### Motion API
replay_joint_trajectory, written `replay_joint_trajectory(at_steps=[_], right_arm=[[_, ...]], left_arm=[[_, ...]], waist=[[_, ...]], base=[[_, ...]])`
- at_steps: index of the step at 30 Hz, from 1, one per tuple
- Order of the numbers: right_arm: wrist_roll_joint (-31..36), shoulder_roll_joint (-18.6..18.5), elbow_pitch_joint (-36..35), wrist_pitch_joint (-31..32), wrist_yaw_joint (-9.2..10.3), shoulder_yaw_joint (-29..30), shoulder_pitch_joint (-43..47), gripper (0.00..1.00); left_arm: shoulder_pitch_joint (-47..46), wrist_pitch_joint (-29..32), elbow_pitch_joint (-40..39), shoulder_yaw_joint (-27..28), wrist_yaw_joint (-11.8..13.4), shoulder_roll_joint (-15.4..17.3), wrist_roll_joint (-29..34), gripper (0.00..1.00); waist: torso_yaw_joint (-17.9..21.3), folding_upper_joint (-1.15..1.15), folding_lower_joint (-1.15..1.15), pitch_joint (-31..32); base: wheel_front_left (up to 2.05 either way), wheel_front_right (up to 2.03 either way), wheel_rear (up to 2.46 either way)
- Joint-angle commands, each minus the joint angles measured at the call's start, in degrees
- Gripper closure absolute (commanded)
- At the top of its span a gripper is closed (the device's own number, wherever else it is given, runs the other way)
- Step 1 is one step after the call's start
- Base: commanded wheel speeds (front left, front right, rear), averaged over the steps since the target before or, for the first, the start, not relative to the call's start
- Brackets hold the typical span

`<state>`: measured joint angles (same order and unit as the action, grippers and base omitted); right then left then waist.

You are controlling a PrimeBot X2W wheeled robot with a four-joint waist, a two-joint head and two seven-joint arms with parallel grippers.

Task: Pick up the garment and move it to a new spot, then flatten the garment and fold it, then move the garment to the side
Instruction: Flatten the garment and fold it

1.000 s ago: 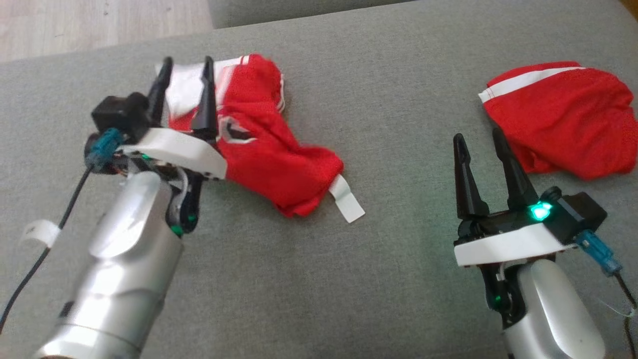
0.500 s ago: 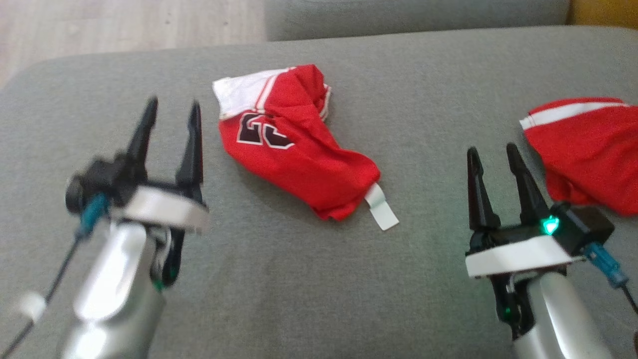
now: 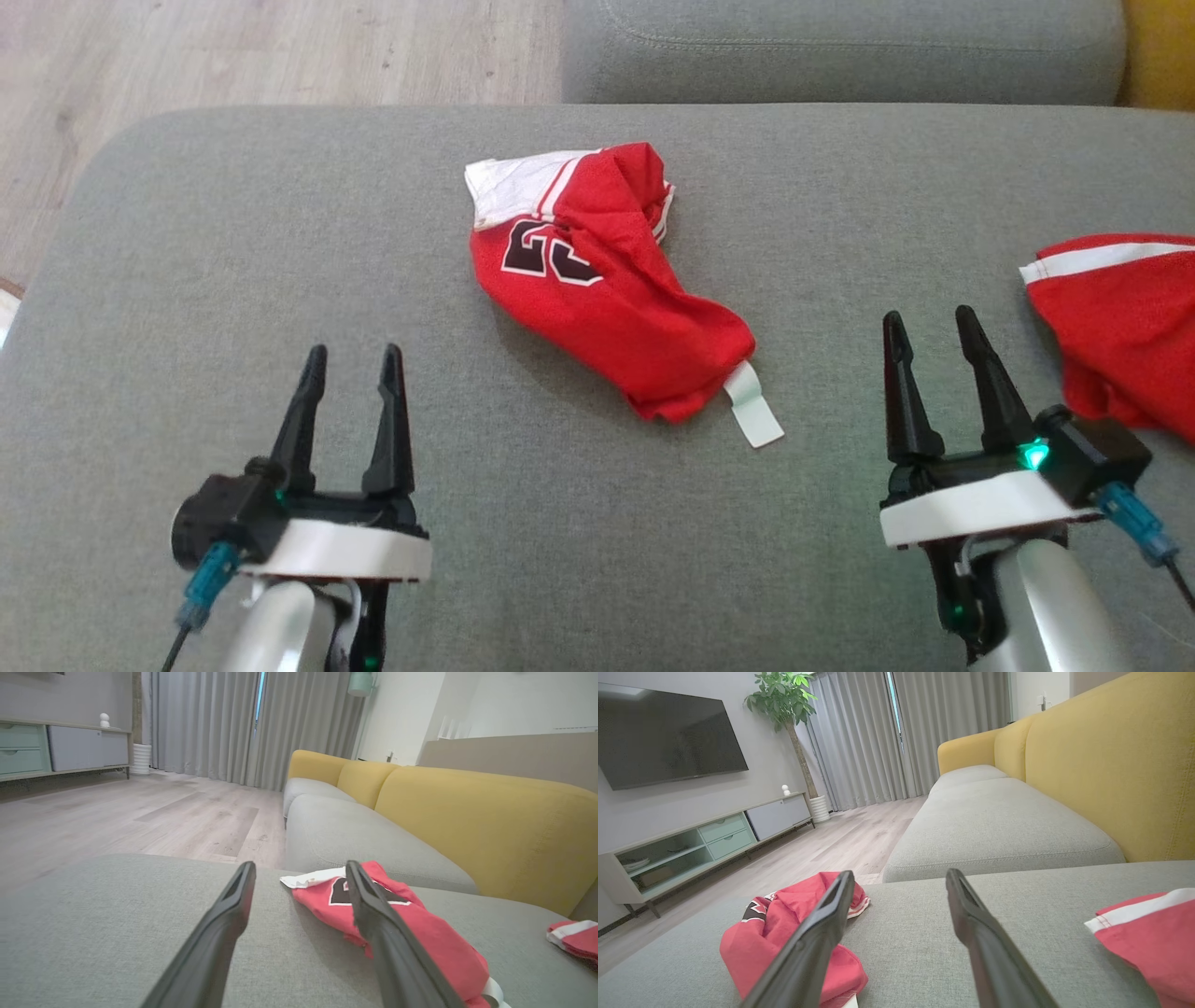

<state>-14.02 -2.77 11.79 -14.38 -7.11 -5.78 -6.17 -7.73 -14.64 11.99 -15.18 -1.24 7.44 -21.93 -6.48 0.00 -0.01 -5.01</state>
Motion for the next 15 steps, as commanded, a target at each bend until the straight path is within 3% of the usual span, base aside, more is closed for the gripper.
replay_joint_trajectory(at_steps=[1,9,15], right_arm=[[0.64,-0.1,-1.55,-0.62,-0.37,-1.57,-1.06,0.0],[1.95,-0.1,0.65,-0.62,-0.37,-2.75,-2.35,0.0],[1.43,-0.1,10.03,1.11,-0.37,-5.7,-7.38,0.0]], left_arm=[[-2.05,-0.35,-2.49,2.98,-0.42,0.01,0.78,0.0],[-2.28,-0.35,-2.87,4.55,-2.57,-1.91,3.06,0.0],[-3.5,-0.36,-2.2,4.39,-3.79,-3.2,3.78,0.0]], waist=[[-0.16,0.0,0.01,-0.13],[-0.79,0.0,0.01,-1.28],[-2.42,0.0,0.01,-3.44]], base=[[0.0,0.0,0.0],[0.0,0.0,0.0],[0.0,0.0,0.0]])
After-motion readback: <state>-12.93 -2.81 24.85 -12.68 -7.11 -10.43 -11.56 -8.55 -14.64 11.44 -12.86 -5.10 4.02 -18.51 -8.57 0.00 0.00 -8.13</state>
